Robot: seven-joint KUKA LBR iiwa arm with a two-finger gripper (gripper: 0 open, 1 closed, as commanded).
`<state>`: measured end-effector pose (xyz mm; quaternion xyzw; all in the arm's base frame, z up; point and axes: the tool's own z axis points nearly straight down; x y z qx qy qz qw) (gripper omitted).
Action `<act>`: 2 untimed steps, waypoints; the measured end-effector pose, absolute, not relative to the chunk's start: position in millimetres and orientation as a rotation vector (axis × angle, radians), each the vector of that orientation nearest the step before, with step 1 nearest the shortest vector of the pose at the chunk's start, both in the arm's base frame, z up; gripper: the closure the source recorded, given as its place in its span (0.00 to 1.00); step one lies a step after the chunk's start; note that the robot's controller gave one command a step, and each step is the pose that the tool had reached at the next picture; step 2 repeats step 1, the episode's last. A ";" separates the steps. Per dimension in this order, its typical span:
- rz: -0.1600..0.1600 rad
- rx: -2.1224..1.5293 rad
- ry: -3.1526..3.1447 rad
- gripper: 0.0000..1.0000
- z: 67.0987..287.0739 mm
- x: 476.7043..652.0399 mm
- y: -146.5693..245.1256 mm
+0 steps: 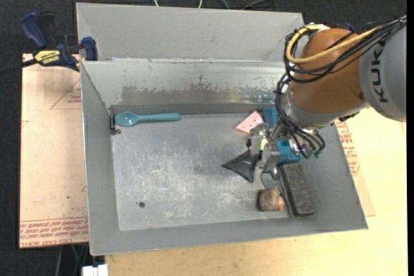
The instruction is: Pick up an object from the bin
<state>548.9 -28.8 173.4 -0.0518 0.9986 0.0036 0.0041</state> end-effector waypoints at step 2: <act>0.012 -0.162 3.131 1.00 192.5 548.7 -28.3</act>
Offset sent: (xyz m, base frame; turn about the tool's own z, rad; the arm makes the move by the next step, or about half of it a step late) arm -0.0006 0.0005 0.0623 0.0002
